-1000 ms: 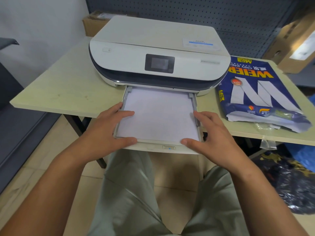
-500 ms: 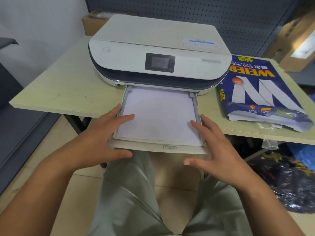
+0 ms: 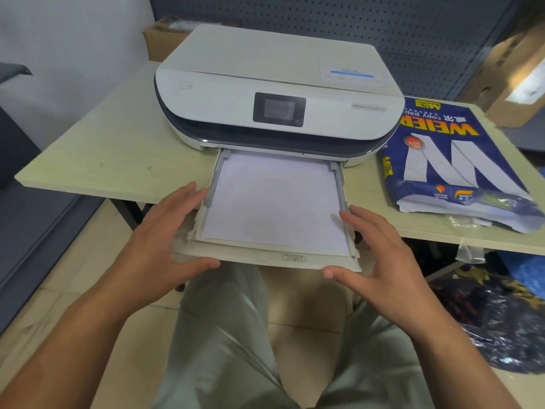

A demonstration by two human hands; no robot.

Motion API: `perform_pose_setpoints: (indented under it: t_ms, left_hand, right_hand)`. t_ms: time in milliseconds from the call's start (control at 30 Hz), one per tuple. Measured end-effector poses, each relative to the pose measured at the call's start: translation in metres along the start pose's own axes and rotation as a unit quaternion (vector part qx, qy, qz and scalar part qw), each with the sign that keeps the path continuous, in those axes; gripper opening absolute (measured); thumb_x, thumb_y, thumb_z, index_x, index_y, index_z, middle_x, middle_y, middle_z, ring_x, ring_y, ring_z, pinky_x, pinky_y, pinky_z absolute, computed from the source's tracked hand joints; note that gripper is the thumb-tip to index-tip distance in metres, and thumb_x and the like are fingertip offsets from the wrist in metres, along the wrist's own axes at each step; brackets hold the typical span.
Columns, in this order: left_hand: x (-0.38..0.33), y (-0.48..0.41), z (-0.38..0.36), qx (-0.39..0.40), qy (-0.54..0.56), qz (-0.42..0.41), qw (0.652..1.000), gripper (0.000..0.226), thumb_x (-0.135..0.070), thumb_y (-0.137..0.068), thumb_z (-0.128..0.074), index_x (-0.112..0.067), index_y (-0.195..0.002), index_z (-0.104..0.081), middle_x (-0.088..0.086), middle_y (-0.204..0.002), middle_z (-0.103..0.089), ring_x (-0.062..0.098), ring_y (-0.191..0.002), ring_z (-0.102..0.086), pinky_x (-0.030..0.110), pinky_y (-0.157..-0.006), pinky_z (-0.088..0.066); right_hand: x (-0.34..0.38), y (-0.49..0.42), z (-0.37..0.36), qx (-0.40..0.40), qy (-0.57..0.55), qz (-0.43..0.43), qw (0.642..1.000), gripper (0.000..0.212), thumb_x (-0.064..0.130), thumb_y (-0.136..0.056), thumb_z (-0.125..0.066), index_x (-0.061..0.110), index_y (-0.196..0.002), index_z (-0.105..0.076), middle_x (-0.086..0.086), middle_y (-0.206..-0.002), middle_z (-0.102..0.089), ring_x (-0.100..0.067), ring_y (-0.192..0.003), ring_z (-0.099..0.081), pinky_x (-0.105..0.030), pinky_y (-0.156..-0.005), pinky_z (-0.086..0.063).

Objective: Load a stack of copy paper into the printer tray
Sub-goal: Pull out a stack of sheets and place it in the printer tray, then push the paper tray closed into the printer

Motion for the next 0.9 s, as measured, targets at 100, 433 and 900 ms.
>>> perform_pose_setpoints:
  t_ms: [100,433,900]
  left_hand:
    - [-0.001,-0.003,0.001,-0.016,-0.007,-0.016,1.0,0.101,-0.05,-0.067,-0.08,-0.049,-0.151,-0.024,-0.025,-0.162,-0.02,0.008,-0.149,-0.022,0.045,-0.116,-0.032]
    - [-0.011,-0.024,0.001,-0.044,-0.037,-0.025,0.998,0.09,-0.052,-0.074,-0.075,-0.045,-0.15,-0.028,-0.019,-0.162,-0.022,0.008,-0.15,-0.015,0.045,-0.116,-0.026]
    - [-0.018,-0.067,-0.005,-0.105,-0.069,-0.067,0.99,0.077,-0.037,-0.077,-0.081,-0.035,-0.143,-0.044,-0.006,-0.161,-0.028,0.017,-0.152,-0.01,0.054,-0.118,-0.025]
  right_hand:
    - [0.003,-0.004,0.001,-0.02,0.018,-0.002,1.0,0.094,0.074,-0.065,-0.064,0.035,-0.148,-0.044,0.014,-0.155,-0.038,-0.007,-0.144,-0.031,-0.017,-0.108,-0.026]
    - [0.001,-0.021,0.006,-0.081,0.073,-0.012,0.994,0.089,0.073,-0.068,-0.065,0.03,-0.144,-0.049,-0.001,-0.155,-0.037,-0.023,-0.146,-0.026,-0.036,-0.116,-0.025]
    - [0.001,-0.061,0.008,-0.118,0.074,-0.054,0.989,0.091,0.052,-0.072,-0.083,0.031,-0.149,-0.039,-0.005,-0.165,-0.018,-0.028,-0.152,-0.015,-0.043,-0.12,-0.025]
Point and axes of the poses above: each hand's wrist, its own y-axis away from the middle knuckle, its own z-axis out of the back of the hand, x = y × z, the point moved 7 cm from there along -y, towards the middle knuckle
